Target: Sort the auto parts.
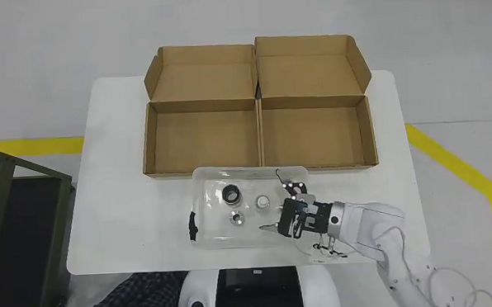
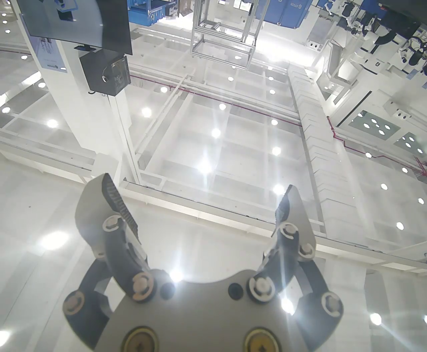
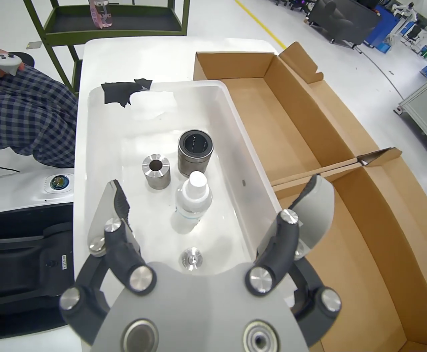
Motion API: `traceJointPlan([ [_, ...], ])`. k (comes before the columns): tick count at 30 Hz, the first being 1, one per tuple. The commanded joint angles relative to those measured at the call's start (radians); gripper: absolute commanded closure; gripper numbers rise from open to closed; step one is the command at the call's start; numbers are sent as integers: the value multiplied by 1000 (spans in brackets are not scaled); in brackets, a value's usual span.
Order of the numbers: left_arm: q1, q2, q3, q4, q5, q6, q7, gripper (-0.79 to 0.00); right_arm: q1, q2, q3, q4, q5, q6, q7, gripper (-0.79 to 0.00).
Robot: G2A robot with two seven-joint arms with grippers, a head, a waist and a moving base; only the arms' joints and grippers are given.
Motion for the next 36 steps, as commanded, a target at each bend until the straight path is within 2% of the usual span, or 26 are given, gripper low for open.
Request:
traceJointPlan([
  [1, 0, 0, 0, 0, 0, 0, 0, -785, 16, -1, -13, 15, 9, 5, 17, -785],
  [12, 0, 0, 0, 0, 0, 0, 0, -785, 71, -4, -66, 83, 52, 22, 76, -785],
  [15, 0, 0, 0, 0, 0, 0, 0, -785, 81, -4, -75, 98, 59, 22, 92, -668],
  [18, 0, 0, 0, 0, 0, 0, 0, -785, 90, -3, -83, 109, 64, 20, 107, -588],
  [20, 0, 0, 0, 0, 0, 0, 0, -785, 95, -2, -86, 115, 68, 19, 113, -397],
  [24, 0, 0, 0, 0, 0, 0, 0, -785, 102, 0, -88, 124, 75, 16, 121, -308],
  [27, 0, 0, 0, 0, 0, 0, 0, -785, 105, 2, -91, 129, 77, 12, 128, -271],
  [30, 0, 0, 0, 0, 0, 0, 0, -785, 107, 4, -95, 129, 77, 9, 130, -135],
  [32, 0, 0, 0, 0, 0, 0, 0, -785, 106, 6, -98, 126, 77, 4, 129, -6],
  [36, 0, 0, 0, 0, 0, 0, 0, -785, 101, 10, -97, 105, 75, -6, 123, 0],
])
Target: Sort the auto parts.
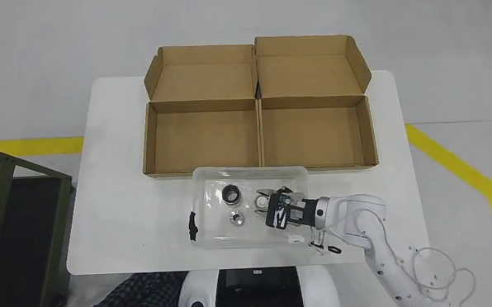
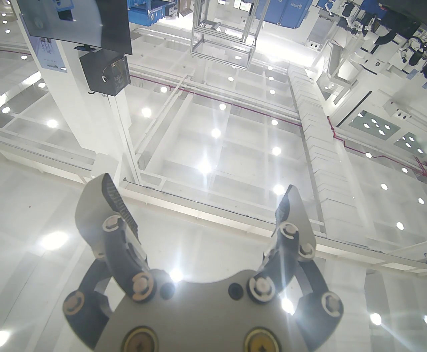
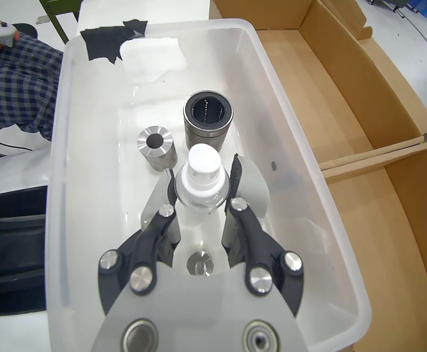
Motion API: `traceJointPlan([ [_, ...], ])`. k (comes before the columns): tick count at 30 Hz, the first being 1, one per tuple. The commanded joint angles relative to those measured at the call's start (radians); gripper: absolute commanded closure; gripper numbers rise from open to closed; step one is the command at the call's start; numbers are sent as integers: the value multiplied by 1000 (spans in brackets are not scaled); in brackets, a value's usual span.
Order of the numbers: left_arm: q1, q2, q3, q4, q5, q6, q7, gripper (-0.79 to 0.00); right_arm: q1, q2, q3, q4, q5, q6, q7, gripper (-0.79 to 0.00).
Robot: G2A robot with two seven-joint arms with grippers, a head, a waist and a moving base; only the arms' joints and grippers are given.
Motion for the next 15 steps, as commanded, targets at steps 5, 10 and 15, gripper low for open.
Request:
traceJointPlan([
  [5, 0, 0, 0, 0, 0, 0, 0, -785, -18, 9, 19, -47, 7, -15, -20, 0],
  [10, 0, 0, 0, 0, 0, 0, 0, -785, -39, 17, 50, -92, 55, -33, -83, 0],
  [15, 0, 0, 0, 0, 0, 0, 0, -785, -53, 26, 96, -145, 113, -67, -144, 0],
])
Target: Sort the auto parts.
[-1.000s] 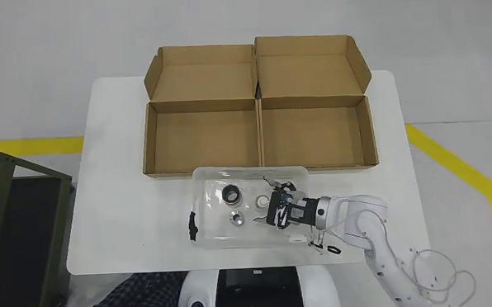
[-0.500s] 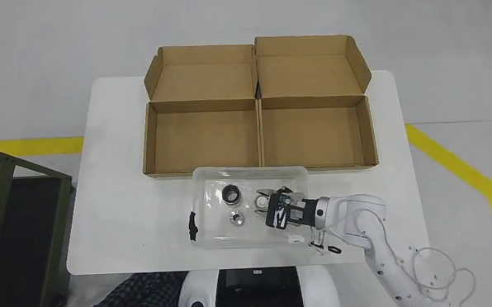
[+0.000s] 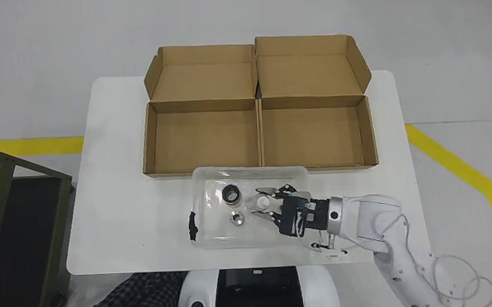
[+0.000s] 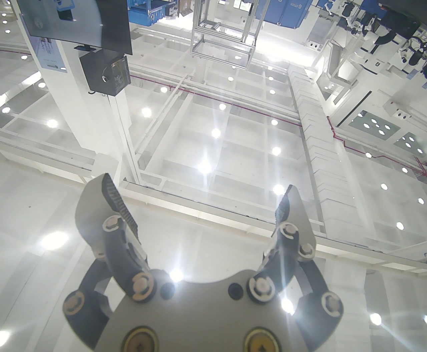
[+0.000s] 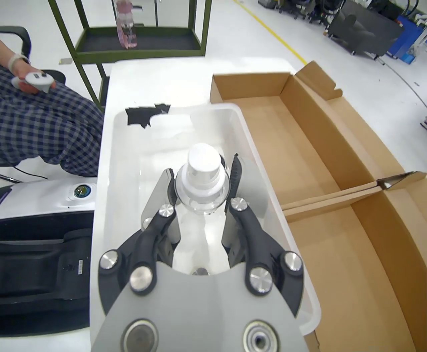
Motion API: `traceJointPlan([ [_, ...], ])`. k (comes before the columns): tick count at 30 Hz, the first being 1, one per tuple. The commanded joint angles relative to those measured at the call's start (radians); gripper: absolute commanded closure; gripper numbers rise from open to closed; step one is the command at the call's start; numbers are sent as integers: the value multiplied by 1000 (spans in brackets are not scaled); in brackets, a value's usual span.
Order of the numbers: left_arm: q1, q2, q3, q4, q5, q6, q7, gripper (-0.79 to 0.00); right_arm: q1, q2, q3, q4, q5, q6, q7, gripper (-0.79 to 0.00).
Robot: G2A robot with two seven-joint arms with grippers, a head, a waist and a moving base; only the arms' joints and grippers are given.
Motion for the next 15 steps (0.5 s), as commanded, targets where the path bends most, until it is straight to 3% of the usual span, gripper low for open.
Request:
traceJointPlan([
  [1, 0, 0, 0, 0, 0, 0, 0, -785, -5, 3, 19, -23, 29, -11, -25, 0],
  [15, 0, 0, 0, 0, 0, 0, 0, -785, -13, 24, 229, -156, 270, -16, -193, 0],
])
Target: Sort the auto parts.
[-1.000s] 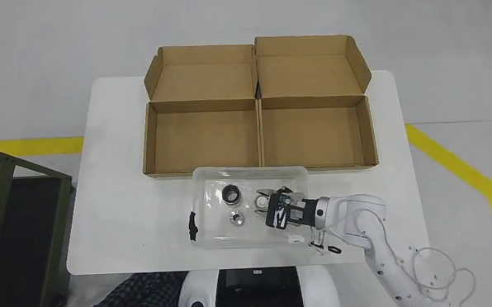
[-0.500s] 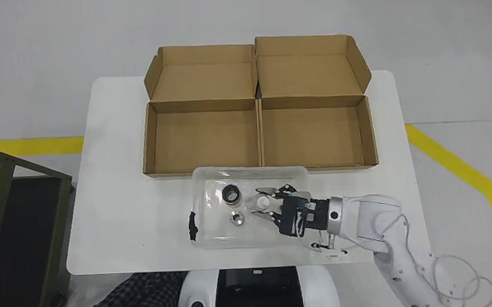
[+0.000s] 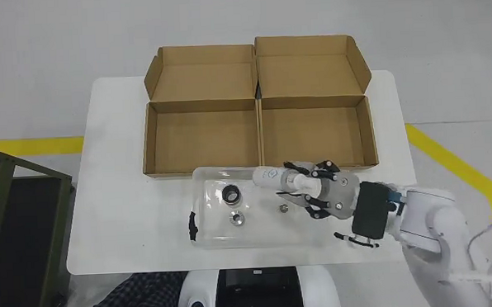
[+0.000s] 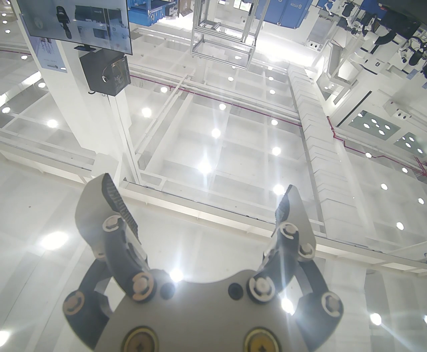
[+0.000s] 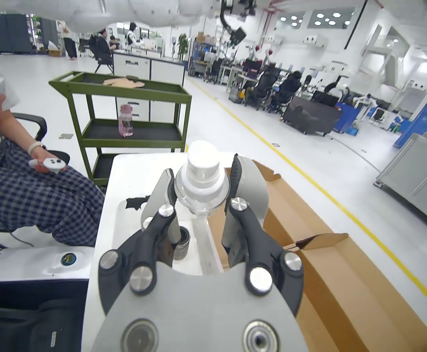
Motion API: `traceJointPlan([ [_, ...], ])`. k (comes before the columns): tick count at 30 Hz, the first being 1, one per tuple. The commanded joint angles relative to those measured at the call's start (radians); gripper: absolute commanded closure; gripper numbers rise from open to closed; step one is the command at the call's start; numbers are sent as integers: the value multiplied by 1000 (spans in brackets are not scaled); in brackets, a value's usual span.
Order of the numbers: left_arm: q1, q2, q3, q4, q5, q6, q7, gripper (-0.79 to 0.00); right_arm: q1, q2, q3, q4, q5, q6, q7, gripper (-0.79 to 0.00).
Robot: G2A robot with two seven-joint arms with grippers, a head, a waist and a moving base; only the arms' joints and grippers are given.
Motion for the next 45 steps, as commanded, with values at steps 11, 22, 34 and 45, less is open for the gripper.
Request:
traceJointPlan([
  [11, 0, 0, 0, 0, 0, 0, 0, -785, 37, -1, 54, 46, 201, 50, -108, 0],
  [22, 0, 0, 0, 0, 0, 0, 0, -785, 40, -2, 58, 71, 210, 42, -148, 0],
  [34, 0, 0, 0, 0, 0, 0, 0, -785, 63, -2, 17, 94, 136, 69, -73, 0],
  [45, 0, 0, 0, 0, 0, 0, 0, -785, 139, -10, -101, 227, 61, 144, 32, 0],
])
